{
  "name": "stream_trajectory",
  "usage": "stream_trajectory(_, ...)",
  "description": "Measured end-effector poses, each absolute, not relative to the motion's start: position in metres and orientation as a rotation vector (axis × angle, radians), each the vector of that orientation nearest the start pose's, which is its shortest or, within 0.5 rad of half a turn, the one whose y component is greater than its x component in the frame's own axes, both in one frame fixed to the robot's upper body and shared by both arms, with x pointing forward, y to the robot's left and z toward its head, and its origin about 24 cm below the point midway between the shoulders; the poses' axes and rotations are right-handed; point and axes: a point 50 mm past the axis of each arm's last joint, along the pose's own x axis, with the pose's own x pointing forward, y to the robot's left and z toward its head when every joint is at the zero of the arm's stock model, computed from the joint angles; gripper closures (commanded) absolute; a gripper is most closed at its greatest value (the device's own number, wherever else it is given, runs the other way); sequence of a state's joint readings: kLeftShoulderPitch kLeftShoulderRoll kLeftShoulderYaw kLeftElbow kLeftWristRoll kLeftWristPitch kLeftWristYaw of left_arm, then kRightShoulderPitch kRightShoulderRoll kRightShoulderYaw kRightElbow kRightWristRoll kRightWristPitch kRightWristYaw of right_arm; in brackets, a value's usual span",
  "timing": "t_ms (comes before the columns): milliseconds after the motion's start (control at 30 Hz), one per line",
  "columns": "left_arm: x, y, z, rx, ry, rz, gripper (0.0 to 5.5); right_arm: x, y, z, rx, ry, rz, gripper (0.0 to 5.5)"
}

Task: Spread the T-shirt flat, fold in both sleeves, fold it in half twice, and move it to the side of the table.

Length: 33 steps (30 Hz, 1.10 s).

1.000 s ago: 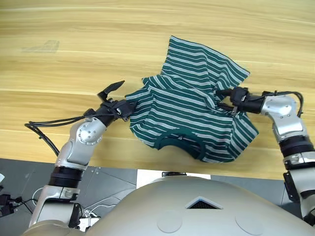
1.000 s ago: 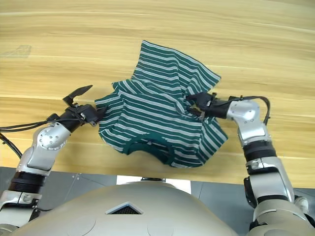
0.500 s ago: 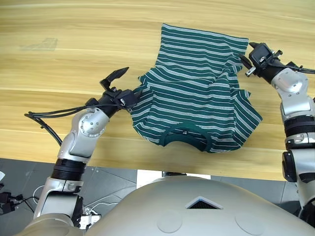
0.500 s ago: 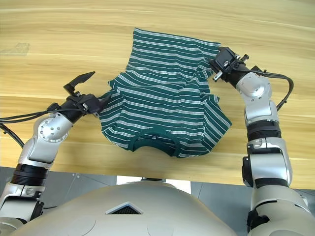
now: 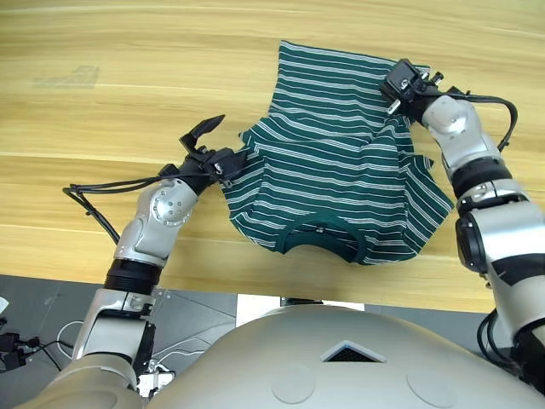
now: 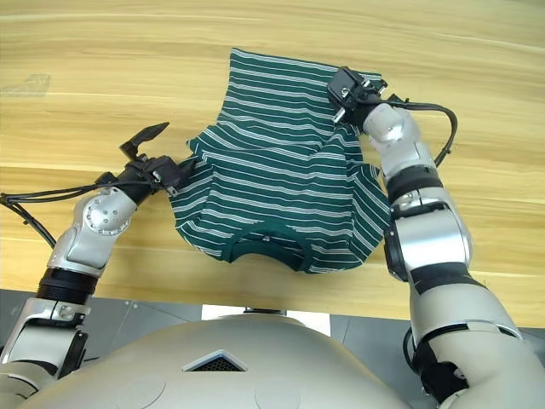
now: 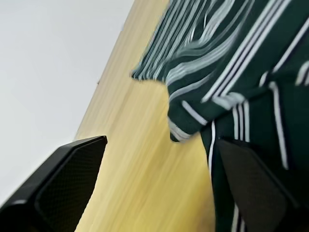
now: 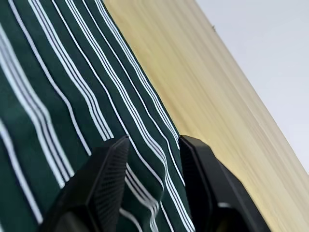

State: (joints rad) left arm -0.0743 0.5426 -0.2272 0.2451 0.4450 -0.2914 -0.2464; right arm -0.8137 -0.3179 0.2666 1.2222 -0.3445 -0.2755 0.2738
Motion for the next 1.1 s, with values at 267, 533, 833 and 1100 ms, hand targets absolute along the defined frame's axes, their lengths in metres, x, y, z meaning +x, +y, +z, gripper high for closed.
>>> stream_trajectory(267, 0.231, 0.230, 0.019, 1.037, 0.092, -0.530, 1.25, 0.363, -0.172, 0.023, -0.909, 0.355, 0.498, 3.59)
stream_trajectory(533, 0.211, 0.229, 0.017, 1.021, 0.100, -0.525, 1.25, 0.368, -0.165, 0.030, -0.885, 0.315, 0.472, 3.59)
stream_trajectory(833, 0.194, 0.203, 0.015, 0.952, 0.072, -0.558, 1.25, 0.368, -0.158, 0.032, -0.813, 0.266, 0.476, 3.59)
stream_trajectory(1100, 0.200, 0.209, 0.022, 1.008, 0.072, -0.574, 1.25, 0.366, -0.172, 0.049, -0.597, 0.086, 0.430, 3.59)
